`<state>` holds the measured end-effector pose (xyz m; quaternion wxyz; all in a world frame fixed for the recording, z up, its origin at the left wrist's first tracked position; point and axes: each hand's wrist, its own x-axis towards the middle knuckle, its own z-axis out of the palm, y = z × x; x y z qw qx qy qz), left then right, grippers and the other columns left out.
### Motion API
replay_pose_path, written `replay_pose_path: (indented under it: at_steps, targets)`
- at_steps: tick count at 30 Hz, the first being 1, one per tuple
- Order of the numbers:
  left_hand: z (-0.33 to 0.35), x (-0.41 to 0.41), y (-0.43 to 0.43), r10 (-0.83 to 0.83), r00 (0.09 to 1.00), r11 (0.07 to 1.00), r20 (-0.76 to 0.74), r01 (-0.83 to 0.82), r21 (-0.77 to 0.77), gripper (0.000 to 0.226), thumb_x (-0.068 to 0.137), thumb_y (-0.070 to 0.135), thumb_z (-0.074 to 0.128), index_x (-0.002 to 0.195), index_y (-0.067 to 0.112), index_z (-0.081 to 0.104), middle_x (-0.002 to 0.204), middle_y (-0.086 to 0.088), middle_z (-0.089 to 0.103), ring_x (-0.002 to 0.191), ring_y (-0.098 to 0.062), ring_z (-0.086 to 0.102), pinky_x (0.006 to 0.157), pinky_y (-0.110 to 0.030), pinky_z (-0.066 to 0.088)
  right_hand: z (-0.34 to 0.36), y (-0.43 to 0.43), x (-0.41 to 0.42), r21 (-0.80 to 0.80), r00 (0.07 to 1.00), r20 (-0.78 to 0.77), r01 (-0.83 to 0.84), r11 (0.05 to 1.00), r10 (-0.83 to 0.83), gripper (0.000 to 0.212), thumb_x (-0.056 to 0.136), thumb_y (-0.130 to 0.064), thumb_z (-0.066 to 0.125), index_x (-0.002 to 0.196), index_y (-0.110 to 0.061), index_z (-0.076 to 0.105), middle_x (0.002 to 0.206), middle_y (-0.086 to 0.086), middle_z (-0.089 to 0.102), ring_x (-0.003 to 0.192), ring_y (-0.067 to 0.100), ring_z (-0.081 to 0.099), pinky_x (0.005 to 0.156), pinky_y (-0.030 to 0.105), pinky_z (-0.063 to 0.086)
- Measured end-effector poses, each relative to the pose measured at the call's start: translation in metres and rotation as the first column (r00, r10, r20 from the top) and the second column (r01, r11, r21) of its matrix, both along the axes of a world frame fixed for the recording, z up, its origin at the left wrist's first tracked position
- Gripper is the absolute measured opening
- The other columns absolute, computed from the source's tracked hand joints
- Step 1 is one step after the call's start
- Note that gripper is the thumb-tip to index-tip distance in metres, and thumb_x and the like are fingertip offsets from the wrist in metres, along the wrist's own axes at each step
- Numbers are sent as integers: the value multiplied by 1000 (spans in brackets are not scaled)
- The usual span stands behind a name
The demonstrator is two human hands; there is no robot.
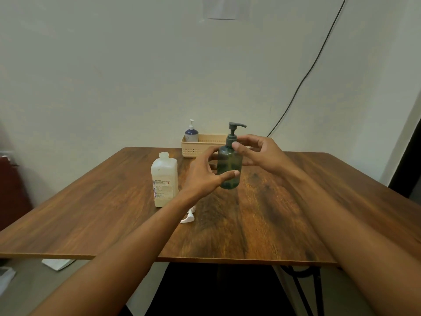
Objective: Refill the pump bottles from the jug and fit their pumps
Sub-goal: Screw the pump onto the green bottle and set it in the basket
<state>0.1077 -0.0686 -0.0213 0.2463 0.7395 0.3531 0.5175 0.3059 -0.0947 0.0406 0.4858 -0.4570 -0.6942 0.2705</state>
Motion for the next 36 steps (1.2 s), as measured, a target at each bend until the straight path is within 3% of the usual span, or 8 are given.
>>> replay_pose_path:
  at_steps: [4, 9, 13, 22, 26, 32, 36]
  targets:
    - [2, 2, 4, 10, 1000, 1000, 28, -10, -6, 80, 70, 53, 89, 138, 33, 51, 135, 9, 63, 112, -9, 63, 93, -27, 56, -5, -2, 8, -86, 993, -114, -50, 995, 40, 55, 84, -49, 78, 133, -24, 72, 133, 0, 73, 120, 18, 73, 87, 46, 67]
    - [4, 5, 4, -16, 998, 998, 57, 19, -54, 72, 71, 51, 89, 128, 38, 48, 124, 17, 61, 106, -1, 63, 84, -13, 53, -15, -4, 12, -144, 980, -194, -71, 987, 42, 49, 90, -33, 83, 136, -21, 70, 129, 1, 75, 117, 18, 75, 82, 46, 67]
    - [4, 9, 7, -34, 997, 997, 64, 38, -68, 71, 72, 50, 89, 129, 33, 51, 126, 15, 63, 111, -5, 63, 78, -9, 51, -17, -2, 14, -132, 979, -200, -64, 989, 37, 47, 88, -31, 84, 132, -23, 72, 124, -2, 78, 114, 15, 76, 79, 41, 67]
    - [12, 24, 41, -50, 997, 995, 65, 55, -85, 75, 69, 59, 85, 133, 41, 51, 131, 16, 63, 117, -9, 64, 94, -32, 58, -6, 27, 27, -122, 979, -204, -22, 992, -3, 43, 90, -27, 84, 131, -22, 72, 122, -1, 78, 113, 16, 76, 76, 39, 67]
    - [30, 40, 72, 37, 999, 998, 24, -36, -42, 74, 74, 49, 87, 138, 32, 53, 125, 17, 60, 114, -7, 60, 93, -27, 54, 8, 60, 36, -100, 981, -194, 10, 995, -29, 37, 91, -25, 83, 127, -25, 72, 124, 0, 76, 114, 17, 75, 79, 42, 68]
    - [71, 73, 137, 150, 988, 987, -41, -152, -53, 74, 79, 35, 88, 143, 22, 52, 133, -1, 59, 109, -12, 60, 82, -18, 49, 33, 127, 53, -55, 979, -183, 80, 995, -89, 42, 92, -25, 83, 132, -22, 71, 128, -3, 74, 122, 20, 70, 86, 47, 67]
    - [84, 95, 174, 177, 983, 981, -56, -181, -76, 71, 80, 27, 87, 141, 18, 53, 132, -4, 62, 113, -20, 64, 92, -31, 58, 39, 175, 63, -38, 975, -180, 126, 991, -131, 40, 93, -24, 82, 131, -24, 70, 121, -11, 71, 123, 24, 69, 89, 45, 66]
